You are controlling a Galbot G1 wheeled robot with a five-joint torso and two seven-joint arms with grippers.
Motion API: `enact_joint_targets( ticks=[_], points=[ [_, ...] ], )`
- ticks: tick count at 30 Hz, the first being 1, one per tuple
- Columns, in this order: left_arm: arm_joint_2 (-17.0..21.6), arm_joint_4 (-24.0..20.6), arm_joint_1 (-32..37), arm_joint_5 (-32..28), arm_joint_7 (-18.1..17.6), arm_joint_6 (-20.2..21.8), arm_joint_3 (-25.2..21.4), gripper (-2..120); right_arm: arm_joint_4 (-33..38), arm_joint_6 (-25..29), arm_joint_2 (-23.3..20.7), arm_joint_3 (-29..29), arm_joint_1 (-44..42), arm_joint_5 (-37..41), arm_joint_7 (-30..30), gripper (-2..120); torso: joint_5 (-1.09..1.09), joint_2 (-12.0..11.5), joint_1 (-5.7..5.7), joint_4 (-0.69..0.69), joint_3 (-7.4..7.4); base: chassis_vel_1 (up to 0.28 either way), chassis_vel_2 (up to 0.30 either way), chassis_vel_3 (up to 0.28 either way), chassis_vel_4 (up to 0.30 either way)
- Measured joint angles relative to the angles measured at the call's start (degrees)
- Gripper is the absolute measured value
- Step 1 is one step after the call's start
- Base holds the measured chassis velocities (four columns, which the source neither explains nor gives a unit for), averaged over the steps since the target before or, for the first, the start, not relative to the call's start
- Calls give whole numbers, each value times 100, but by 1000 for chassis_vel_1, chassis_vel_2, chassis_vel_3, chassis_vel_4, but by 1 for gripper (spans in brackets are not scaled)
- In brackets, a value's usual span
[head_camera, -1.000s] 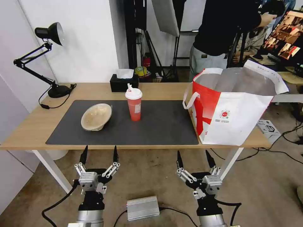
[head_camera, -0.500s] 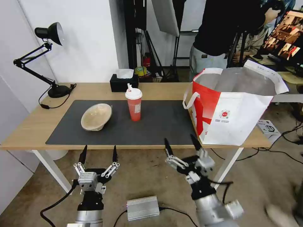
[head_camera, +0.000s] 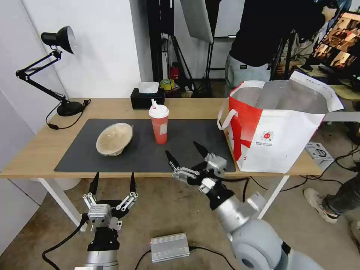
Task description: Pick up the trash from the table and place it into the takeout bag.
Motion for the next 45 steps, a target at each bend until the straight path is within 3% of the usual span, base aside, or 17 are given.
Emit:
enact_joint_targets(
  ticks=[15, 23, 34, 45],
  points=[
    [-33, -9, 58, 32, 3, -17, -28, 100, -899, -1001, 461, -690, 1451, 85, 446, 100, -1, 0, 1, -1, 0, 0, 0, 0, 0],
    [-12, -30, 94, 17, 5, -23, -109, 100, -1470, -1686, 836, -1049, 2297, -142, 1068, 100, 0, 0, 0, 0, 0, 0, 0, 0, 0],
    [-39, -15, 112, 21, 5, -46, -108, 100, -1967, -2153, 1351, -1243, 2616, -278, 1492, 100, 0, 0, 0, 0, 0, 0, 0, 0, 0],
    [-116, 19, 164, 55, 5, -137, -99, 100, -2153, -2490, 1511, -1376, 2892, -284, 1715, 100, 0, 0, 0, 0, 0, 0, 0, 0, 0]
  ],
)
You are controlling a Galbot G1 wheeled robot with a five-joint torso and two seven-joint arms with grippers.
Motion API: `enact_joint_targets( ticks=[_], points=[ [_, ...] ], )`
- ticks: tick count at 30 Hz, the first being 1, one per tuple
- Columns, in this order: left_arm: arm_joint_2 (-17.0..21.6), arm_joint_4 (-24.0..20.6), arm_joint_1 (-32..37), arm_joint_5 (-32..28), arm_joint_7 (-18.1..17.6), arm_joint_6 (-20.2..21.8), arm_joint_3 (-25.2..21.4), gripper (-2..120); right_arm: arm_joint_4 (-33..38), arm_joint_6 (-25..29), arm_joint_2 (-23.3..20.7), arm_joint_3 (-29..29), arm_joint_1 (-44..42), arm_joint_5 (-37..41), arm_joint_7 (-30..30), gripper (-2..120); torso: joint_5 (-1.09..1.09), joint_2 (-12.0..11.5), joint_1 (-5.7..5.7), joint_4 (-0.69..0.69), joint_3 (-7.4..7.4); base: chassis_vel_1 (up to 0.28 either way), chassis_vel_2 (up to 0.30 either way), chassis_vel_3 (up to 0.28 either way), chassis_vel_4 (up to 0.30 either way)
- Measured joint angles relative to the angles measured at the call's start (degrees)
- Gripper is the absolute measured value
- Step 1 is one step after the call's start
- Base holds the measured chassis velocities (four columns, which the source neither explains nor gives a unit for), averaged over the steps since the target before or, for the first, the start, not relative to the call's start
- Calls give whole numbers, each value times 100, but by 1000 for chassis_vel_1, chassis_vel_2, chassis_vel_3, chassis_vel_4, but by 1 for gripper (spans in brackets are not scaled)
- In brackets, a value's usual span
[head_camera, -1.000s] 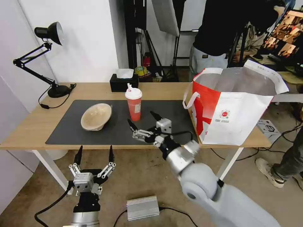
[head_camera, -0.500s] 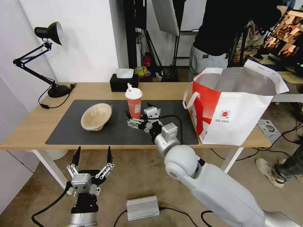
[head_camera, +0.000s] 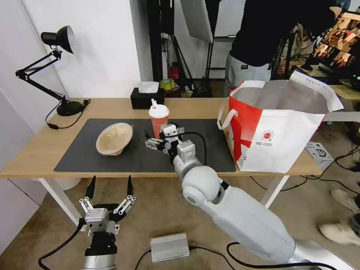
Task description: Pick up the trash from the table and place it into the takeout bag.
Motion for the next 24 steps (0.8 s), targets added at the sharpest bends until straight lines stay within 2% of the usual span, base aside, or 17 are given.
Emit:
enact_joint_targets(
  ticks=[12, 24],
  points=[
    [-22, -18, 23, 32, 0, -6, 7, 100, -50, -424, 292, -63, -46, 3, 331, 100, 0, 0, -1, 0, 0, 0, 0, 0, 0],
    [-4, -31, 57, 33, 0, -11, 2, 100, -652, -521, 925, 56, -6, 35, 642, 100, 0, 1, -1, 0, 0, 0, 0, 0, 0]
  ],
)
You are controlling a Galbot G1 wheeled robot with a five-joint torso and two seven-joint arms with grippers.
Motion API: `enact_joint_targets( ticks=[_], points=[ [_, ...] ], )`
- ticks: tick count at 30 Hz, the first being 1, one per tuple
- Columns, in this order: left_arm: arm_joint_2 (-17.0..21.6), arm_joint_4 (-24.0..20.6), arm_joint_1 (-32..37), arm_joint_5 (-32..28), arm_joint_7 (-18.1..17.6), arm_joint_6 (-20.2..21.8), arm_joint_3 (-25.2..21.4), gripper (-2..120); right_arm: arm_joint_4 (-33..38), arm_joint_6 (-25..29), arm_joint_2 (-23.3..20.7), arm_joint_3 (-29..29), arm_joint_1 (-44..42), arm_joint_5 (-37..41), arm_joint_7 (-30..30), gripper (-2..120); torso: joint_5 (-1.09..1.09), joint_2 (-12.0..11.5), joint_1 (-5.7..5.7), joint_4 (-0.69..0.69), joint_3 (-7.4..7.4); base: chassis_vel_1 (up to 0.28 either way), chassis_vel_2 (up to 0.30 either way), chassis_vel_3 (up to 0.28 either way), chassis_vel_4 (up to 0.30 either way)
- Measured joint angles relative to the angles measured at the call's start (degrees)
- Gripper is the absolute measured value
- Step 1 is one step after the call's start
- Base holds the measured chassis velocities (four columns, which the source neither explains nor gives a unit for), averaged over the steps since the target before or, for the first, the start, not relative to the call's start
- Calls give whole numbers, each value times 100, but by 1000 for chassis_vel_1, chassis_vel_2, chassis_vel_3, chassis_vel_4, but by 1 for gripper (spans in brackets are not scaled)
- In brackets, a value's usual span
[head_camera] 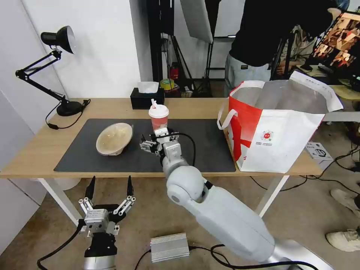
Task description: Pick up the trash from the table and place it into the takeout bag.
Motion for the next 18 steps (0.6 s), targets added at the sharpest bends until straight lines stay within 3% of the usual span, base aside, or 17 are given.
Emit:
enact_joint_targets(
  ticks=[18],
  points=[
    [127, -18, 51, -25, 3, -63, -22, 100, -996, 55, 600, 216, 293, 181, 311, 100, 0, 0, 0, 0, 0, 0, 0, 0, 0]
  ],
)
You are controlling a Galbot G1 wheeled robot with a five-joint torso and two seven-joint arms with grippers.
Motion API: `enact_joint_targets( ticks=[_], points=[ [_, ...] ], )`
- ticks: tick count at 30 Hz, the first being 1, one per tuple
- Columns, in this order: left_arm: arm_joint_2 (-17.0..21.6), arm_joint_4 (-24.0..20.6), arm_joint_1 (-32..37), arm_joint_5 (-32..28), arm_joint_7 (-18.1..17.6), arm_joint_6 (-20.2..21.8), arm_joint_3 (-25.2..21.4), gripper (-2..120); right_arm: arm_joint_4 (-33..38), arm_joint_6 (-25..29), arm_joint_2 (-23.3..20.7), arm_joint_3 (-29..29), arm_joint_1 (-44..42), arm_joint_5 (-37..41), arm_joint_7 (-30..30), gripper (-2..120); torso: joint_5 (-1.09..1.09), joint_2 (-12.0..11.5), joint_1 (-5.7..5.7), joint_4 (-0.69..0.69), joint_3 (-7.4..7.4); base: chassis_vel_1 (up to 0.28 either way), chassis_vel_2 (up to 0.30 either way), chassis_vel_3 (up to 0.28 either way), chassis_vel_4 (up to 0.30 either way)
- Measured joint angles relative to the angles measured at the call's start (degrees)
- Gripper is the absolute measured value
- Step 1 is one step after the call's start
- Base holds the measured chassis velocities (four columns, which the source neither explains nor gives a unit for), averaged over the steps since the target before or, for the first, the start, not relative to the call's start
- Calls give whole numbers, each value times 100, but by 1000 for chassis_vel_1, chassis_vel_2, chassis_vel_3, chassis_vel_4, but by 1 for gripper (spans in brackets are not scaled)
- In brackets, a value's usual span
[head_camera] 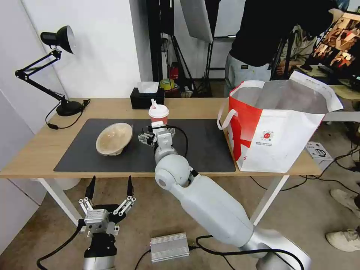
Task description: Pick up the trash from the table and place it into the takeout bag.
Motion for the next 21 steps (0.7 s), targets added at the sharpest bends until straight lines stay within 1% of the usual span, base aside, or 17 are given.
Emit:
enact_joint_targets(
  ticks=[9, 16, 21],
  points=[
    [-24, -4, 8, -1, 12, 4, 25, 100, -278, 1, 106, 76, 100, -2, 16, 100, 0, 0, 0, 0, 0, 0, 0, 0, 0],
    [-8, -32, 67, 2, 14, 4, 27, 100, -612, 62, 312, 111, 269, -14, -43, 100, 0, 0, 0, 1, 0, 0, 0, 0, 0],
    [-18, -32, 80, 14, 16, 0, 33, 100, -749, 127, 325, 114, 340, -25, -122, 100, 0, 0, 0, 0, 0, 0, 0, 0, 0]
  ],
)
